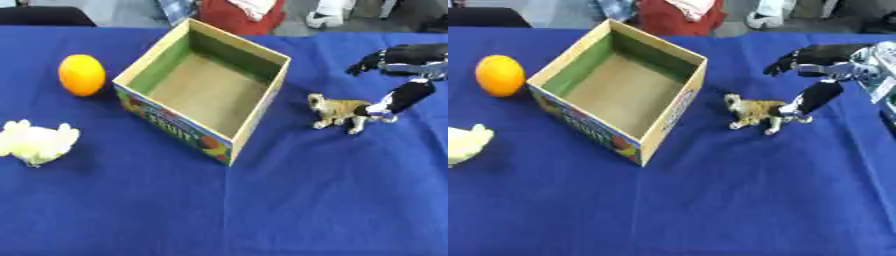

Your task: Pick up objects on the table and place them in the box.

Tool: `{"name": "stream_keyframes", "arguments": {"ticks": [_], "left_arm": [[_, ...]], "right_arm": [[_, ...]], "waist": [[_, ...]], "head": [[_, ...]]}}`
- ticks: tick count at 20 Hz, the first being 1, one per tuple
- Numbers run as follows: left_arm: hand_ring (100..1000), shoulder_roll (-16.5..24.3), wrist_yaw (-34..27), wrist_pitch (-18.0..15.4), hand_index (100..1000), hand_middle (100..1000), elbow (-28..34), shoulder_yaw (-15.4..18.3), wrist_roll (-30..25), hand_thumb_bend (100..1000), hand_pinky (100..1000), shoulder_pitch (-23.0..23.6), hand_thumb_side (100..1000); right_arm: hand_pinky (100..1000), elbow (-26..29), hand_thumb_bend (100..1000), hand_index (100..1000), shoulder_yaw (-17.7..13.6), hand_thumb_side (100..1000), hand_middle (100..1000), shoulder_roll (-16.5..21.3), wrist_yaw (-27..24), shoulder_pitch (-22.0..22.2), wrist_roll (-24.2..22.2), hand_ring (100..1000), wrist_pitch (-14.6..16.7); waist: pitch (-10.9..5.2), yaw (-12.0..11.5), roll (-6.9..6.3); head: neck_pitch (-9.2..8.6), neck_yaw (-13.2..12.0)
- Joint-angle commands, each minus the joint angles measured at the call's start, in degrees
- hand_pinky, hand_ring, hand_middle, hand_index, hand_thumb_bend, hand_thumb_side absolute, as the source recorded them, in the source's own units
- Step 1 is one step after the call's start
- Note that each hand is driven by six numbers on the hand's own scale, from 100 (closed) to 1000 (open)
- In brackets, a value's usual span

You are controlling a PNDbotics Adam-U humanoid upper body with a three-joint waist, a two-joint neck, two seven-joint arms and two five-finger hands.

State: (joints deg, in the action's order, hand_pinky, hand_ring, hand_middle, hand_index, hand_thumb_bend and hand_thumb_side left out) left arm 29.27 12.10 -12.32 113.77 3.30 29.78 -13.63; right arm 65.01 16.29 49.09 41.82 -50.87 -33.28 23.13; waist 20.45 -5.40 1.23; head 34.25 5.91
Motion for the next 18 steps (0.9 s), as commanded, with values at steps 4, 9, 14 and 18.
{"name": "stream_keyframes", "arguments": {"ticks": [4,9,14,18], "left_arm": [[718,1.27,-0.29,-0.07,948,704,0.82,0.17,-0.20,212,503,-0.47,1000],[717,1.24,-0.34,-0.10,948,705,0.82,0.14,-0.21,210,503,-0.61,1000],[717,1.26,-0.35,-0.12,948,706,0.82,0.12,-0.25,209,503,-0.65,1000],[718,1.16,-0.42,-0.14,948,706,0.82,0.01,-0.34,207,502,-0.80,1000]], "right_arm": [[703,0.62,388,925,0.13,688,768,1.47,0.40,-0.64,0.93,857,-0.15],[698,1.07,388,907,1.02,697,743,1.07,0.10,-0.46,1.03,850,-0.29],[698,1.29,389,907,1.25,700,745,1.09,0.39,-0.37,0.72,850,-0.83],[695,0.93,401,904,1.67,686,746,0.86,1.28,-0.58,0.58,849,-0.97]], "waist": [[-0.95,-0.19,-0.11],[-0.82,-0.25,-0.13],[-0.75,-0.32,-0.05],[-0.73,-0.31,0.08]], "head": [[-0.45,0.17],[-0.44,0.22],[-0.36,0.13],[-0.38,0.18]]}}
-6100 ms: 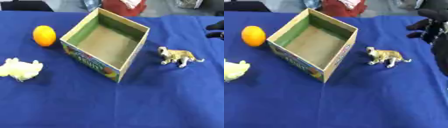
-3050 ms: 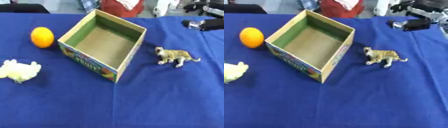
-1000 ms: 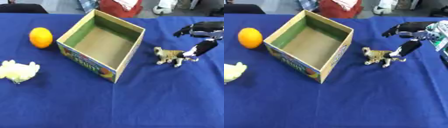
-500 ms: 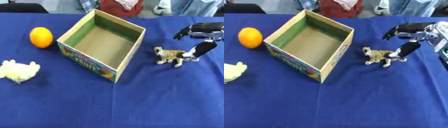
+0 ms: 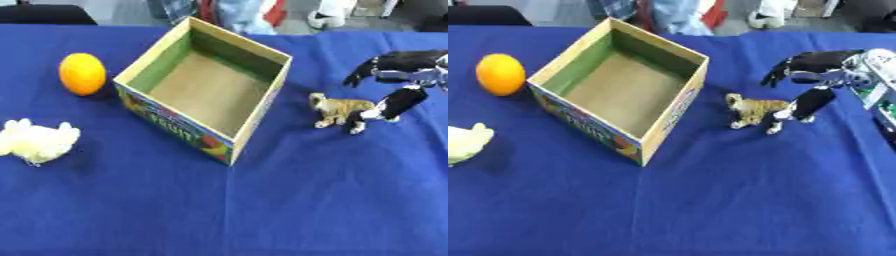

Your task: Pick up objects on the table and place them in the box.

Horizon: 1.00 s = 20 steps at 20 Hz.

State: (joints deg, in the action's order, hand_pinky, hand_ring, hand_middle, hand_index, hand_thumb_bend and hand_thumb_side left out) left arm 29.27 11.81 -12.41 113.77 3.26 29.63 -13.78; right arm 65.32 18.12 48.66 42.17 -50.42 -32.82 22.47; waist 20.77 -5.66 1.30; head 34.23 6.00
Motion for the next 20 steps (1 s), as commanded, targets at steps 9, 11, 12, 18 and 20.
{"name": "stream_keyframes", "arguments": {"ticks": [9,11,12,18,20], "left_arm": [[719,0.96,-0.22,-0.06,948,705,0.82,0.03,-0.30,204,504,-0.65,1000],[719,0.91,-0.26,-0.04,948,706,0.82,0.06,-0.29,202,504,-0.64,1000],[719,0.89,-0.27,-0.03,949,706,0.82,0.07,-0.29,202,504,-0.63,1000],[719,0.75,-0.32,0.11,949,706,0.82,0.02,-0.43,199,505,-0.74,1000],[719,0.76,-0.33,0.11,949,706,0.82,0.03,-0.43,199,505,-0.76,1000]], "right_arm": [[680,-2.02,330,884,1.04,624,720,-0.10,4.04,-1.21,1.47,838,-0.37],[675,-2.31,335,868,1.23,624,700,-0.41,4.27,-1.18,1.82,830,-0.18],[669,-2.22,338,850,1.30,624,676,-0.48,4.26,-1.09,2.08,820,-0.10],[645,-0.63,352,743,2.08,618,547,-0.55,3.95,-0.11,3.78,778,-0.59],[632,-0.21,333,692,2.33,615,506,-0.66,3.75,0.07,4.28,762,-1.11]], "waist": [[-1.02,-0.28,-0.03],[-1.01,-0.32,-0.06],[-1.00,-0.33,-0.06],[-0.87,-0.33,0.03],[-0.85,-0.41,0.00]], "head": [[-0.54,0.24],[-0.59,0.26],[-0.58,0.25],[-0.59,0.28],[-0.55,0.26]]}}
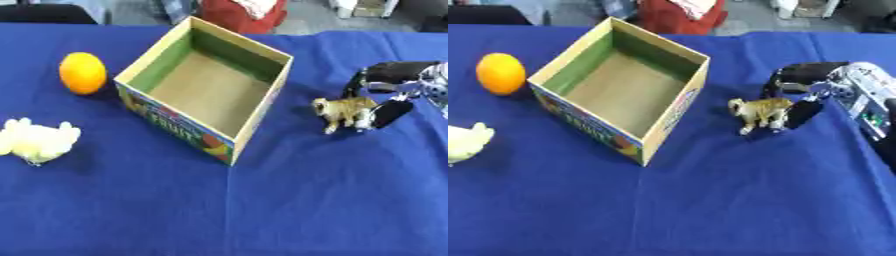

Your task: Pick up objects on the table and place them in the box.

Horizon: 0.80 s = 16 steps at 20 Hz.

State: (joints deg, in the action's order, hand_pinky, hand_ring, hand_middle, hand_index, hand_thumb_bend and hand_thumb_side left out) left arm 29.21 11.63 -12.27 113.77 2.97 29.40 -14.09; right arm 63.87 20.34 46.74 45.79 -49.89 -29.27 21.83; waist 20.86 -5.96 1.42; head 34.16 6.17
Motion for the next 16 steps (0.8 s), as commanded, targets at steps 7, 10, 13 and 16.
{"name": "stream_keyframes", "arguments": {"ticks": [7,10,13,16], "left_arm": [[719,0.73,-0.09,0.01,949,706,0.82,0.39,-0.19,199,505,-0.45,1000],[718,0.70,-0.02,0.06,949,706,0.82,0.43,-0.17,197,505,-0.42,1000],[718,0.72,0.04,0.08,950,706,0.82,0.48,-0.12,197,506,-0.36,1000],[718,0.73,0.08,0.09,949,706,0.82,0.51,-0.09,197,506,-0.35,998]], "right_arm": [[574,2.51,100,545,0.34,400,397,1.20,-2.02,-0.08,4.18,692,-2.99],[544,2.39,100,517,0.11,211,374,1.24,-2.75,0.09,5.88,652,-4.23],[535,2.94,100,507,-0.18,218,366,1.42,-4.02,0.42,7.05,633,-4.93],[528,4.71,100,488,-0.71,158,347,1.98,-5.51,0.75,7.78,622,-5.54]], "waist": [[-0.90,-0.15,-0.06],[-0.91,-0.18,-0.03],[-0.97,-0.19,-0.02],[-1.07,-0.07,0.02]], "head": [[-0.44,0.08],[-0.43,-0.02],[-0.41,-0.12],[-0.45,-0.19]]}}
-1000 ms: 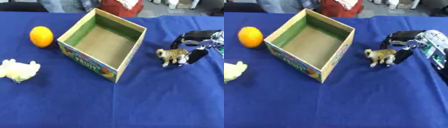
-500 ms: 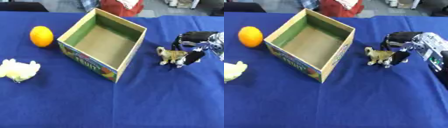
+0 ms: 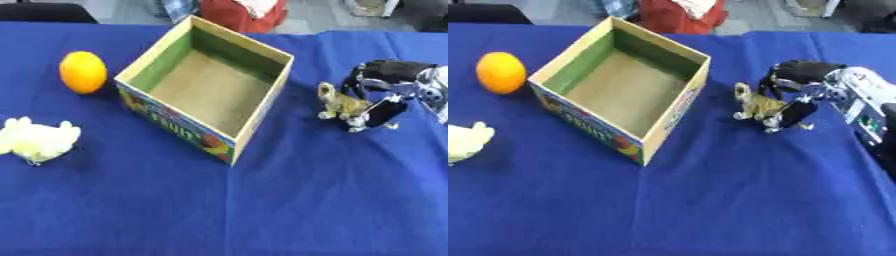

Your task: Pick up objects on the table and place them in the box.

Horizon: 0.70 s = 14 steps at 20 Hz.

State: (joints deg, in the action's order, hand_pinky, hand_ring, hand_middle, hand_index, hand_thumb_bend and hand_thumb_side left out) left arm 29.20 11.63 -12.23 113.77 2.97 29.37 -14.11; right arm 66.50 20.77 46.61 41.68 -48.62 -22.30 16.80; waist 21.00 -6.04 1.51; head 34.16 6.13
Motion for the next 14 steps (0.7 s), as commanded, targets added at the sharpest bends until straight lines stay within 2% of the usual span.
{"name": "stream_keyframes", "arguments": {"ticks": [1,2,3,4,14], "left_arm": [[718,0.77,0.09,0.05,949,706,0.82,0.51,-0.04,197,506,-0.34,998],[718,0.79,0.10,0.05,949,706,0.82,0.52,-0.04,198,506,-0.35,996],[718,0.83,0.12,0.05,949,706,0.82,0.53,-0.03,198,506,-0.35,995],[718,0.84,0.13,0.06,949,706,0.82,0.53,-0.02,200,506,-0.36,992],[717,0.96,0.18,0.13,949,706,0.82,0.53,0.02,204,506,-0.34,985]], "right_arm": [[527,2.85,100,486,-1.37,160,345,2.35,-1.87,-0.40,1.02,621,-0.80],[522,3.67,100,470,-1.62,180,330,2.59,-2.34,-0.31,1.21,614,-1.12],[518,4.63,100,458,-1.97,296,321,2.84,-2.87,-0.26,1.47,609,-1.46],[515,5.53,100,451,-2.30,206,314,3.07,-3.42,-0.21,1.68,604,-1.84],[480,10.66,100,292,-4.26,221,198,3.59,-7.73,-2.17,3.82,553,-5.84]], "waist": [[-1.24,0.06,-0.05],[-1.29,0.12,-0.03],[-1.34,0.20,-0.01],[-1.38,0.26,0.02],[-1.85,0.37,0.42]], "head": [[-0.45,-0.16],[-0.45,-0.18],[-0.46,-0.19],[-0.48,-0.18],[-0.64,-0.21]]}}
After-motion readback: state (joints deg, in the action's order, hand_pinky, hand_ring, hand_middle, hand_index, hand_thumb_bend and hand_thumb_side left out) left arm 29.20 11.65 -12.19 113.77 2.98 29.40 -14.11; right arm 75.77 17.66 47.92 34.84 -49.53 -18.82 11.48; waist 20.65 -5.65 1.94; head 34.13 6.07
